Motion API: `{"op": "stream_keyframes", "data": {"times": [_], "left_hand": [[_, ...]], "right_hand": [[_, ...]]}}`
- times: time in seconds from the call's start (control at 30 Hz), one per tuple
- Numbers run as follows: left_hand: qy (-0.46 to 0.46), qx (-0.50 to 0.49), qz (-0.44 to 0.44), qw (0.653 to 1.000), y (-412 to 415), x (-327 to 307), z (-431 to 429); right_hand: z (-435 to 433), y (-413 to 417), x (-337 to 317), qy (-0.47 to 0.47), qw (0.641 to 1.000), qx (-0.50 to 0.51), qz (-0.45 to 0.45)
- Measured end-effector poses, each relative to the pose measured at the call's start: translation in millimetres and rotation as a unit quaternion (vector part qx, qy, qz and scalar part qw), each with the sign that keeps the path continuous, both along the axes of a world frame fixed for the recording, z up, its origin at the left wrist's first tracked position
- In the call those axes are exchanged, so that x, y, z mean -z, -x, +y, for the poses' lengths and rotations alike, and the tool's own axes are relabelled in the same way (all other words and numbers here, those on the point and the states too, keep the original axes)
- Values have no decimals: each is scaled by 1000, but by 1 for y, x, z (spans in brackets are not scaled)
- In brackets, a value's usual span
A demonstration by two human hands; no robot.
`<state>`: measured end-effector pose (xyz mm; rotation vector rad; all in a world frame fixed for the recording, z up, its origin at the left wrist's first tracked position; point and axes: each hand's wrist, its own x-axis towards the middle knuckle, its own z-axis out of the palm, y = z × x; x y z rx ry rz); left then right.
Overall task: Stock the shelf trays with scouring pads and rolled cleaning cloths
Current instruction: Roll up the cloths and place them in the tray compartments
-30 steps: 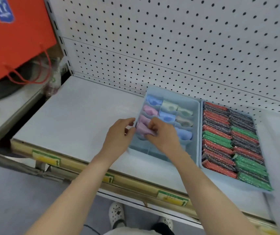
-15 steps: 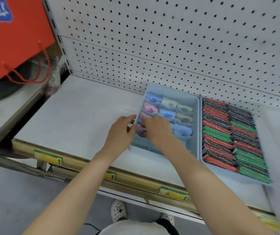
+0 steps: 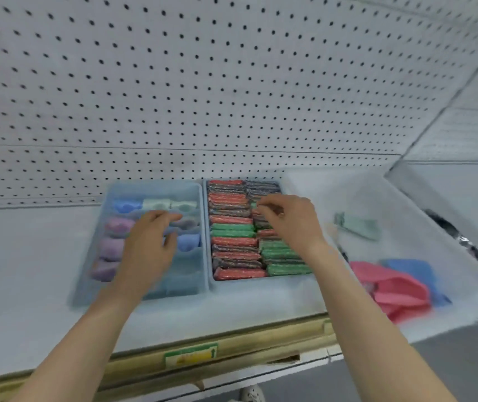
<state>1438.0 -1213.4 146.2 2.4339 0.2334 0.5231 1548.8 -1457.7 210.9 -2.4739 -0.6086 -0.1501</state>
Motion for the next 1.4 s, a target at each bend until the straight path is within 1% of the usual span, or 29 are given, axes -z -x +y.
{"op": "stream_keyframes", "data": {"times": [0.1, 0.2, 0.27, 0.33, 0.43, 0.57, 0.63, 0.73, 0.83, 0.9, 0.97, 1.03, 1.13, 1.23, 1.27, 1.33, 1.37, 1.4], "left_hand": [[-9, 85, 5, 996, -33, -6, -55], [-26, 146, -4, 989, -58, -6, -107], [-30, 178, 0, 984, -70, -3, -134], [-42, 188, 19, 981, -78, 4, -151], [-77, 168, 63, 981, -81, 17, -162], [-65, 148, 59, 985, -78, 20, -166], [-64, 144, 60, 986, -75, 19, -166], [-43, 139, 88, 985, -73, 15, -168], [-8, 140, 141, 980, -75, 3, -166], [9, 138, 148, 979, -78, -11, -165], [35, 131, 115, 984, -82, -31, -168], [79, 129, 58, 987, -87, -58, -177], [158, 142, 0, 977, -92, -102, -196], [198, 173, -41, 964, -97, -120, -205], [210, 157, -57, 963, -98, -121, -202], [277, 105, -86, 951, -97, -119, -192], [319, 85, -92, 939, -97, -118, -185], [351, 73, -91, 929, -95, -118, -179]], "right_hand": [[-86, -34, -3, 19, 993, 115, 12], [-156, -64, 10, 96, 972, 190, 102], [-185, -80, 27, 171, 955, 180, 162], [-199, -95, 45, 217, 944, 155, 193], [-197, -117, 68, 208, 940, 154, 222], [-183, -140, 92, 197, 933, 141, 268], [-180, -149, 97, 159, 936, 140, 282], [-179, -158, 81, 51, 943, 123, 304], [-179, -159, 43, -82, 944, 119, 296], [-178, -153, 9, -167, 936, 96, 295], [-173, -142, -25, -216, 933, 51, 284], [-163, -130, -54, -243, 930, 3, 277], [-136, -106, -86, -282, 917, -45, 277], [-108, -82, -101, -338, 884, -104, 306], [-101, -76, -103, -352, 871, -120, 319], [-93, -68, -106, -368, 857, -140, 333], [-91, -65, -106, -371, 858, -143, 326], [-90, -63, -106, -366, 870, -140, 300]]}}
